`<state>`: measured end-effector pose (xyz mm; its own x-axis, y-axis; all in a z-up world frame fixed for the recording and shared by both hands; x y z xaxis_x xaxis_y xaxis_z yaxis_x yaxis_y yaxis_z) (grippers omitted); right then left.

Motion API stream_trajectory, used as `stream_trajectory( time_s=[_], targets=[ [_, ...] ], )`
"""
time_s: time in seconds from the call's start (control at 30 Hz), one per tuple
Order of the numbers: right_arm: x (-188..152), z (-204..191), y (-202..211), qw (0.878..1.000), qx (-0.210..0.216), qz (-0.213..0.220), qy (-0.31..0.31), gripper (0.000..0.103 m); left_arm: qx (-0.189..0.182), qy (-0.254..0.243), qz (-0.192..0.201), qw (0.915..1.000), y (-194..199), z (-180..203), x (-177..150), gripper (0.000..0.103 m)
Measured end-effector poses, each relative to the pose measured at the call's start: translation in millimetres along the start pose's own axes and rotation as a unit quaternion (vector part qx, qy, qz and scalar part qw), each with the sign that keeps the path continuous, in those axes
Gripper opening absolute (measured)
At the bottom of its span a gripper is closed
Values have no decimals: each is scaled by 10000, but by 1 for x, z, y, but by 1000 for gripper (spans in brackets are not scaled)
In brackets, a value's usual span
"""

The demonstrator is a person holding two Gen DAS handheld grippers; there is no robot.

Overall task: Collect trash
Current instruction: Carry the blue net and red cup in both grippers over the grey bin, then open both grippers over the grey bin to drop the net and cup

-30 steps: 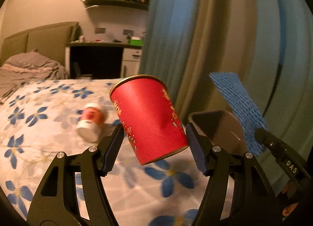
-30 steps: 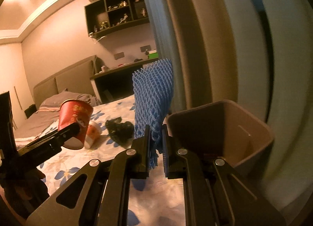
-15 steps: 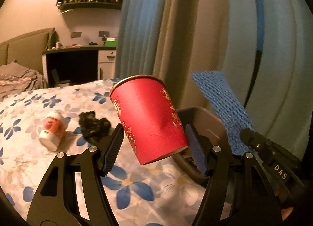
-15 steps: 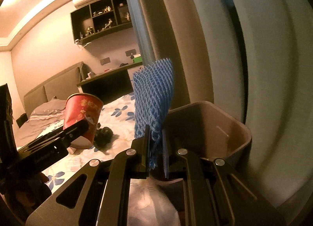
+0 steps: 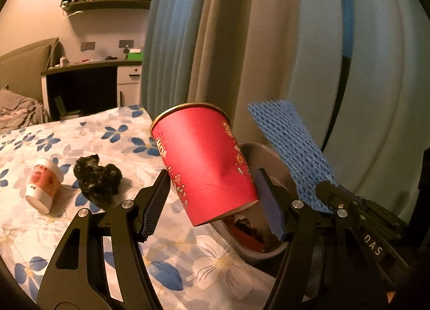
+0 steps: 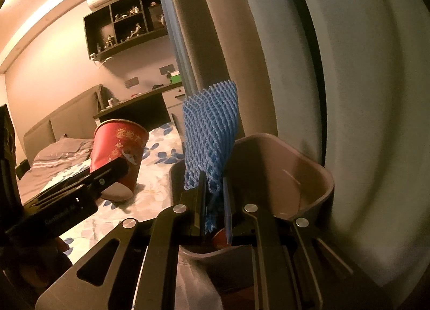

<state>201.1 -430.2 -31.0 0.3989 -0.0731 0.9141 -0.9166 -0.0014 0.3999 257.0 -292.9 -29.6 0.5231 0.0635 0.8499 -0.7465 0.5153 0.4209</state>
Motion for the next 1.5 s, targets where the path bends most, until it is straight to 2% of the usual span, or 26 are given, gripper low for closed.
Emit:
stream_trajectory(
  time_s=[0.73, 0.8, 0.87, 1.03, 1.27, 1.5],
  targets=[
    [-7, 7, -25, 9997, -17, -232, -65, 14, -241, 111, -177, 9995, -33, -1, -7, 64],
    [-7, 7, -24, 9997, -6, -249, -58, 21, -278, 160, -202, 9993, -35, -2, -7, 64],
    [-7, 8, -25, 9997, -7, -250, -51, 35, -302, 186, -234, 9991, -38, -3, -8, 64],
    [-10, 13, -22, 9995, -169, -253, -103, 39, -384, 237, -317, 9985, -44, -2, -11, 64],
    [-6, 28, -3, 9978, -616, 81, -247, 58, -629, 155, -554, 9964, -64, 16, -25, 65],
    [-3, 34, 8, 9960, -796, 270, -304, 63, -890, 53, -916, 9918, -82, 31, -49, 67]
  ],
)
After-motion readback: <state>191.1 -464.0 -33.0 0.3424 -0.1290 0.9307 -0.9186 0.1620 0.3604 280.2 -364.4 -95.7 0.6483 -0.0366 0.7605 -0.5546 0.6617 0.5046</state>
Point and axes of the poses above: each gripper's, at about its wrist camera, not at the fingertips, and y roughly against the way its jaws point, z to its right, x to its top, the point moved 7 cm from there along -y, roughly the way its jaws point, and after that the axes turned 11 degrees about y, right-handed, at the moved point
